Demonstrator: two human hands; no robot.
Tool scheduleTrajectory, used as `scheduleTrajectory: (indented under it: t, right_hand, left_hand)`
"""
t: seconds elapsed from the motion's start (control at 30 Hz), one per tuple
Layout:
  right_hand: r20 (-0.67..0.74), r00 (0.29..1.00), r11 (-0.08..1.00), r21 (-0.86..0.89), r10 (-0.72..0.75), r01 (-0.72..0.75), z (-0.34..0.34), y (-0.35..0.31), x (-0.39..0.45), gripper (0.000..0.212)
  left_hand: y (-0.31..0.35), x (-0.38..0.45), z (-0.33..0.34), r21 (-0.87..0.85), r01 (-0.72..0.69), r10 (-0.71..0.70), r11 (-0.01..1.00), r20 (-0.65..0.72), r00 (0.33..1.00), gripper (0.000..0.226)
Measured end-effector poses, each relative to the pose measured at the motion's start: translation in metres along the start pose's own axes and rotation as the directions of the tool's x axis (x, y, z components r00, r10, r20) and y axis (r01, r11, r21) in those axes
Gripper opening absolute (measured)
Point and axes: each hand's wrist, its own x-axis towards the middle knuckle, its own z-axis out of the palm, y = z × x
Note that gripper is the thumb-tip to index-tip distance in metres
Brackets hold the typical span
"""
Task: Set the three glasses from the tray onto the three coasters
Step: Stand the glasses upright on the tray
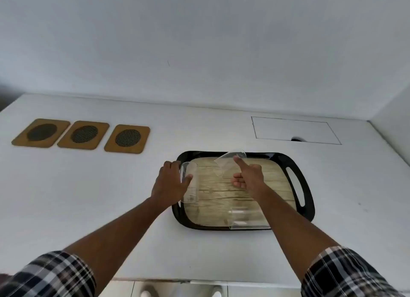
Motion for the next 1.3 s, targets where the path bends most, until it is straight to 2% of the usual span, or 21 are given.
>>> scheduleTrajectory:
  t: [0.1,0.2,0.4,0.53,0.77,0.93,1.07,1.3]
  right_hand:
    - [0.010,0.998,0.998,-0.011,0.057,-0.057,0.006,-0.011,0.003,0.094]
    - [-0.022,0.994,0.994,-0.045,0.103,-0.103,0.014,-0.018,0.007,0.095]
    - [-0.078,0.982,0.977,-0.120,0.169,-0.178,0.023,-0.031,0.012,0.100]
    - [-0.076,0.980,0.977,-0.096,0.184,-0.191,0.026,-0.035,0.015,0.099]
    - [-0.038,0.988,0.988,-0.004,0.153,-0.153,0.027,-0.033,0.022,0.084]
    - [0.028,0.992,0.992,0.031,0.123,-0.124,0.019,-0.021,0.019,0.062]
    - [0.063,0.994,0.991,0.088,0.094,-0.099,0.008,-0.015,0.017,0.053]
    - [0.068,0.998,0.987,0.160,0.016,-0.027,-0.019,0.003,0.017,0.061]
  left_hand:
    - [0.010,0.003,0.004,-0.036,0.090,-0.090,0.995,0.002,0.996,0.066]
    - [0.019,0.006,0.009,-0.020,0.125,-0.123,0.992,0.062,0.990,0.066]
    - [0.020,0.014,0.017,0.010,0.115,-0.115,0.993,0.078,0.990,0.071]
    - [0.018,0.020,0.019,0.022,0.117,-0.119,0.993,0.104,0.987,0.078]
    - [0.018,0.032,0.018,-0.018,0.176,-0.173,0.984,0.124,0.977,0.079]
    - [0.019,0.035,0.022,-0.017,0.203,-0.199,0.979,0.133,0.971,0.074]
    - [0.019,0.038,0.023,-0.044,0.234,-0.226,0.971,0.132,0.965,0.074]
    - [0.017,0.037,0.024,-0.156,0.292,-0.279,0.944,0.102,0.955,0.072]
